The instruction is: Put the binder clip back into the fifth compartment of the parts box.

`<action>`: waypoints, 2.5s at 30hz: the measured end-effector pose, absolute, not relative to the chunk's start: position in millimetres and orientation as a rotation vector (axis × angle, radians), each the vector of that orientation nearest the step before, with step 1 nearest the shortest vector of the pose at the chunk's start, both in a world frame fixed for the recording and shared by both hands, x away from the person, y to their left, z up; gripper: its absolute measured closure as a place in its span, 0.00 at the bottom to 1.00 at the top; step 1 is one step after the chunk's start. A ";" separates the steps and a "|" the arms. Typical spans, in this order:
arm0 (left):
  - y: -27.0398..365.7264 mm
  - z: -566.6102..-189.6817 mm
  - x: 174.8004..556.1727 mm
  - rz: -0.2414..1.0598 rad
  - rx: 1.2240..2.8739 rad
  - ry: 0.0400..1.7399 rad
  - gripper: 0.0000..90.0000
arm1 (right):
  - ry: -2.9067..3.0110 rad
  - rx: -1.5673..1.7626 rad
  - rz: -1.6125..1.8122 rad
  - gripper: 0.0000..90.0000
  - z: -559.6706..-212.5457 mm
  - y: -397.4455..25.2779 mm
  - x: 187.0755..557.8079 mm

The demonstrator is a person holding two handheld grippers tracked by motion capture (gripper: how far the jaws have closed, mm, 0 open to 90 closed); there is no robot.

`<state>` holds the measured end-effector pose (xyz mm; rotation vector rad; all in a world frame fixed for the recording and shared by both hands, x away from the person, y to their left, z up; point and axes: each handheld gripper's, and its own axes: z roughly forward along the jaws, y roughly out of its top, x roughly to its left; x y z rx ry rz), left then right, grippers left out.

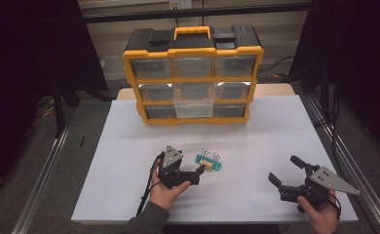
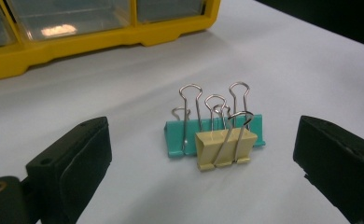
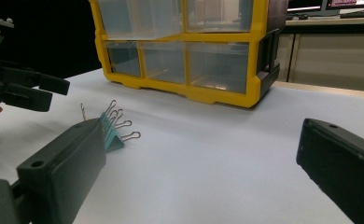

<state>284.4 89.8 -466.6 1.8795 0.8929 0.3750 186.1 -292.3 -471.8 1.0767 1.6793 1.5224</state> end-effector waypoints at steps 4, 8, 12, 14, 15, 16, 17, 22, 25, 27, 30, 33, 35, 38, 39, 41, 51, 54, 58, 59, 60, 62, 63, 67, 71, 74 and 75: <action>83.0 -470.3 286.7 0.346 1.906 0.901 0.08 | 1.677 1.078 1.527 0.01 -471.6 -291.9 185.7; 77.7 -472.8 288.6 0.323 1.938 0.898 0.15 | 1.668 1.087 1.524 0.01 -471.6 -291.6 186.1; 70.1 -475.4 290.8 0.320 1.988 0.907 0.20 | 1.672 1.079 1.525 0.01 -471.6 -292.4 186.1; 65.8 -476.9 292.3 0.294 1.982 0.917 0.22 | 1.672 1.079 1.525 0.01 -471.5 -292.4 186.1; 64.3 -476.9 292.7 0.297 1.991 0.924 0.24 | 1.670 1.081 1.524 0.01 -471.5 -292.3 186.1; 63.2 -477.2 293.5 0.302 2.005 0.925 0.26 | 1.673 1.079 1.523 0.02 -471.6 -292.5 186.1; 61.4 -477.5 293.7 0.297 2.003 0.943 0.26 | 1.673 1.079 1.523 0.02 -471.6 -292.5 186.1; 51.2 -480.2 298.0 0.284 2.010 0.977 0.31 | 1.672 1.080 1.524 0.02 -471.3 -292.7 186.0; 47.6 -482.0 298.3 0.274 2.035 0.981 0.34 | 1.671 1.078 1.530 0.02 -471.2 -292.8 185.8; 44.4 -483.8 297.7 0.271 2.039 0.991 0.35 | 1.667 1.075 1.529 0.02 -470.9 -292.9 185.8; 42.7 -484.0 297.0 0.288 2.037 1.002 0.38 | 1.668 1.081 1.527 0.02 -471.1 -293.6 185.7; 43.4 -482.6 297.4 0.300 2.041 1.003 0.41 | 1.666 1.080 1.536 0.02 -471.3 -293.2 186.2; 42.0 -482.4 296.8 0.300 2.031 1.005 0.46 | 1.665 1.078 1.535 0.02 -471.2 -293.0 186.3; 41.7 -481.3 296.2 0.294 2.036 0.996 0.52 | 1.667 1.077 1.534 0.02 -471.2 -293.1 186.2; 43.1 -479.5 296.0 0.303 2.045 0.993 0.53 | 1.668 1.078 1.532 0.02 -471.2 -293.2 186.0; 44.6 -477.0 295.3 0.302 2.031 0.995 0.55 | 1.668 1.078 1.531 0.02 -471.3 -293.1 186.0; 54.9 -464.0 294.8 0.251 1.992 0.951 0.56 | 1.673 1.072 1.534 0.02 -471.2 -292.8 186.0; 55.8 -458.3 294.2 0.240 1.998 0.924 0.56 | 1.673 1.072 1.535 0.02 -471.2 -292.8 186.0; 56.2 -449.0 294.6 0.231 1.971 0.912 0.56 | 1.673 1.071 1.535 0.02 -471.2 -292.9 186.1; 56.8 -446.5 295.8 0.227 1.967 0.898 0.56 | 1.673 1.071 1.535 0.02 -471.2 -292.9 186.1; 57.3 -444.6 296.6 0.221 1.964 0.891 0.56 | 1.673 1.071 1.537 0.02 -471.1 -293.0 186.0; 57.7 -441.7 297.3 0.219 1.948 0.891 0.56 | 1.672 1.071 1.538 0.02 -471.1 -292.9 186.2; 58.8 -439.4 298.0 0.217 1.947 0.884 0.56 | 1.672 1.071 1.540 0.02 -471.1 -292.8 186.3; 61.5 -432.8 299.5 0.215 1.918 0.867 0.56 | 1.673 1.069 1.542 0.02 -471.3 -293.1 186.6; 63.0 -423.3 300.7 0.216 1.891 0.839 0.56 | 1.677 1.075 1.539 0.02 -471.3 -293.9 186.4; 63.5 -418.4 301.1 0.211 1.875 0.828 0.56 | 1.672 1.077 1.540 0.02 -471.4 -293.7 186.6; 63.7 -415.9 301.3 0.212 1.866 0.823 0.56 | 1.673 1.077 1.541 0.02 -471.4 -293.8 186.6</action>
